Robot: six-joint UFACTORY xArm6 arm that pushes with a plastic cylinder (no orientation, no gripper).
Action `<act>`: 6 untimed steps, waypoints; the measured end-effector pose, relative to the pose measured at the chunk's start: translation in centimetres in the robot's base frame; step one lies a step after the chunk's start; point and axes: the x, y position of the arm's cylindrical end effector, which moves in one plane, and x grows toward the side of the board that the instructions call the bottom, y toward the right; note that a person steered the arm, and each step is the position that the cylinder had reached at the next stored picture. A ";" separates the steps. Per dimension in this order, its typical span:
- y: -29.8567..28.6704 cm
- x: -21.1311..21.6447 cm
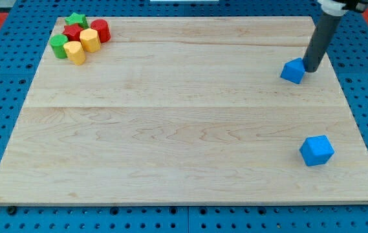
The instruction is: Move the yellow hexagon above to the blue triangle
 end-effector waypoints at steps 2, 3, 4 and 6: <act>-4.2 0.7; -3.0 -2.7; -3.0 -5.0; -2.6 -5.6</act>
